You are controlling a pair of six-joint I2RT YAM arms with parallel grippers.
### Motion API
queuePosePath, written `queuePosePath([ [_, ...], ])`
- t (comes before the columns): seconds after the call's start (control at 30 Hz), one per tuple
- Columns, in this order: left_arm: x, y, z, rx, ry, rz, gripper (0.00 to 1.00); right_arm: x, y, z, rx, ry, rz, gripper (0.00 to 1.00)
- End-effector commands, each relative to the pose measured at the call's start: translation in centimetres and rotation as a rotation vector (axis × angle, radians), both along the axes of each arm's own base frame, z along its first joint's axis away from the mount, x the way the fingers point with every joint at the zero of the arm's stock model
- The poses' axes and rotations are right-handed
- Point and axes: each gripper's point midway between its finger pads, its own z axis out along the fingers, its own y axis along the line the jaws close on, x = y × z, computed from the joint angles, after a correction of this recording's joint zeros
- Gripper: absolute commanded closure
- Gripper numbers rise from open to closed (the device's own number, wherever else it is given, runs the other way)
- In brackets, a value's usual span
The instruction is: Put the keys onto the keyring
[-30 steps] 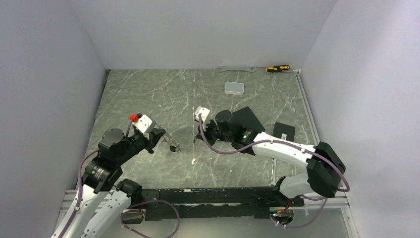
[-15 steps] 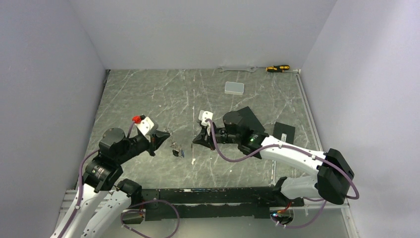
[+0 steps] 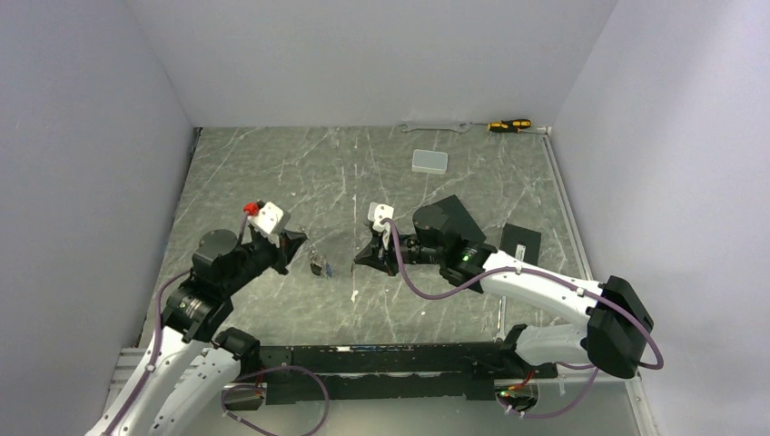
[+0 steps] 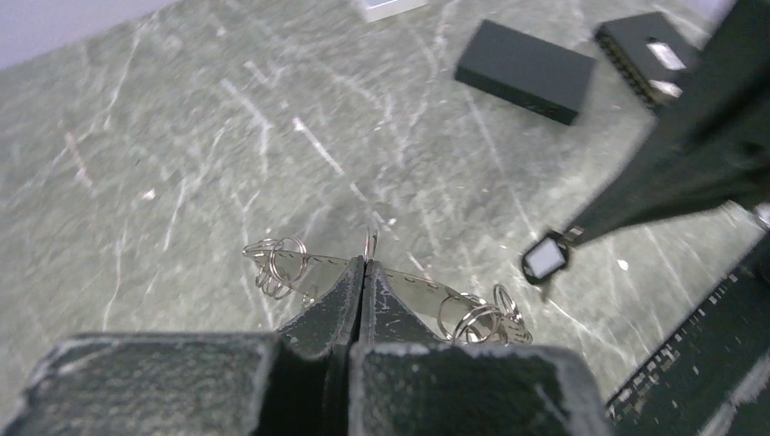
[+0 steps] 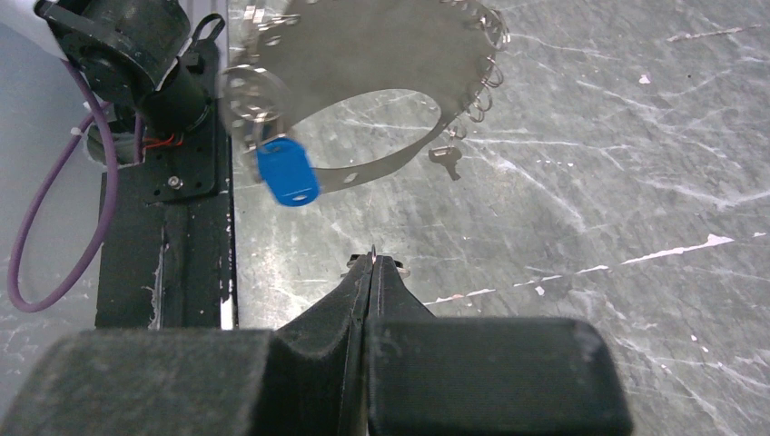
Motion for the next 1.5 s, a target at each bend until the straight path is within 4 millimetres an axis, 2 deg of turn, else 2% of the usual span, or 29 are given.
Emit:
queuePosePath([
  [0.0,3.2,1.8,1.2,-0.077,0.031,0.228,1.0,0.1,0.4,1.6,0.048,-0.019,-0.007,1.0],
  [0.23,4.6,3.5,0.3,-0.204,0.269,0.493,1.0,0.5,0.1,1.5,0.049,-0.007,-0.045,1.0],
  [0.33,4.4,2.8,0.9,-0.297,0.317,0.497,1.0,0.6,0.0,1.5,0.05,-0.005,-0.06,1.0],
  [0.4,4.5,3.0,1.3,-0.326,0.309,0.52,1.0,0.7,-0.1,1.6,0.051,-0.007,-0.071,1.0],
  [0.5,3.9,1.5,4.2,-0.37,0.223,0.386,0.99,1.0,-0.3,1.7,0.056,-0.01,-0.096,1.0],
  [0.6,0.7,-1.1,8.1,-0.372,0.077,0.101,1.0,1.3,-0.5,2.0,0.065,-0.013,-0.12,1.0],
  [0.67,-0.5,-1.5,8.8,-0.406,0.01,0.031,1.0,1.5,-0.6,2.1,0.07,-0.014,-0.132,1.0],
  [0.77,-0.3,-1.0,7.9,-0.383,0.01,0.059,1.0,1.5,-0.7,2.5,0.08,-0.016,-0.142,1.0],
  [0.87,0.7,0.7,7.4,-0.31,0.041,0.171,1.0,1.5,-1.0,2.9,0.087,-0.024,-0.149,1.0],
  [0.9,0.7,0.7,7.5,-0.282,0.023,0.158,1.0,1.5,-1.1,3.0,0.09,-0.029,-0.153,1.0],
  [1.0,-0.5,-0.6,7.6,-0.184,-0.044,0.013,1.0,1.6,-1.6,3.4,0.089,-0.046,-0.169,1.0],
  [1.13,-1.3,-2.4,6.3,-0.1,-0.051,-0.142,1.0,2.3,-2.2,3.7,0.081,-0.07,-0.219,1.0],
  [1.23,-3.3,-4.7,5.9,-0.099,-0.075,-0.349,1.0,3.3,-2.8,3.7,0.078,-0.078,-0.288,1.0],
  [1.33,-3.6,-5.5,5.8,-0.118,-0.069,-0.401,1.0,3.7,-3.2,3.7,0.075,-0.087,-0.316,1.0],
  [1.47,-2.9,-5.6,5.3,-0.093,-0.024,-0.393,1.0,2.3,-2.5,4.2,0.074,-0.078,-0.228,1.0],
])
